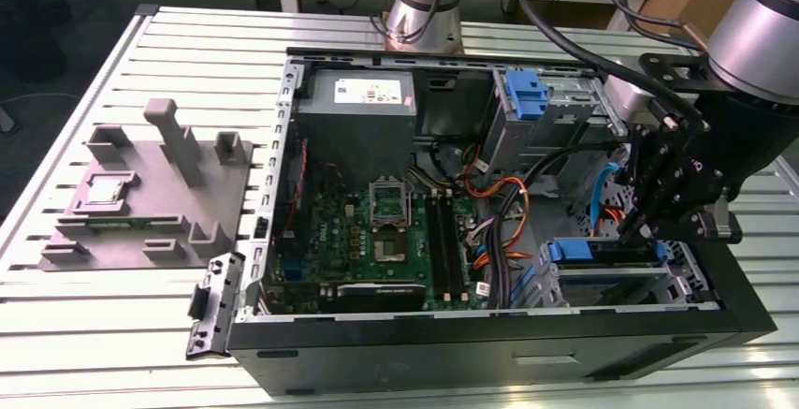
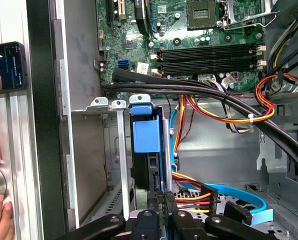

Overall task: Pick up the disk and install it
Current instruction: 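Insert the first disk wire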

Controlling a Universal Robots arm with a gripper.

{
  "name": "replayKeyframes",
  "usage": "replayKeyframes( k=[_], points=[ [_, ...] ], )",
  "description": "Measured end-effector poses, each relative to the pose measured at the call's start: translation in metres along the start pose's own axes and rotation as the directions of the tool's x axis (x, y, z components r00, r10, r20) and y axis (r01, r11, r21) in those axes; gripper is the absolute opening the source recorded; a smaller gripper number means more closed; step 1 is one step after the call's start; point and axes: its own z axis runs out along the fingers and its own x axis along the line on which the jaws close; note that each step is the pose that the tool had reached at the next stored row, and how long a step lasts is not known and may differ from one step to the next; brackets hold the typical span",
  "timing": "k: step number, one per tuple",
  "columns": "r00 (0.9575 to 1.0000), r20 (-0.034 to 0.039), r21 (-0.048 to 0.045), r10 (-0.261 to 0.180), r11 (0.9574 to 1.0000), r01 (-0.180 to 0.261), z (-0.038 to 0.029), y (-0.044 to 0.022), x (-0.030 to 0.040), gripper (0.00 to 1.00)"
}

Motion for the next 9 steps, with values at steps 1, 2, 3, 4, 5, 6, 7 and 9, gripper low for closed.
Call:
replayKeyframes(
  k=[1,2,3,4,5,6,7,9],
  points=[
    [1.0000,0.0000,0.0000,0.000,1.0000,0.000,0.0000,0.0000,0.0000,0.17],
    [1.0000,0.0000,0.0000,0.000,1.0000,0.000,0.0000,0.0000,0.0000,0.17],
    [1.0000,0.0000,0.0000,0.000,1.0000,0.000,0.0000,0.0000,0.0000,0.17],
    [1.0000,0.0000,0.0000,0.000,1.0000,0.000,0.0001,0.0000,0.0000,0.17],
    [1.0000,0.0000,-0.0001,0.000,1.0000,0.000,0.0002,0.0000,0.0000,0.17],
    [1.0000,-0.0001,-0.0001,0.001,1.0000,-0.001,0.0002,0.0000,0.0000,0.17],
    [1.0000,0.0000,-0.0003,0.003,1.0000,-0.003,0.0003,-0.0002,0.0000,0.17],
    [1.0000,-0.0001,-0.0018,0.005,1.0000,-0.005,0.0004,-0.0003,0.0003,0.17]
  ],
)
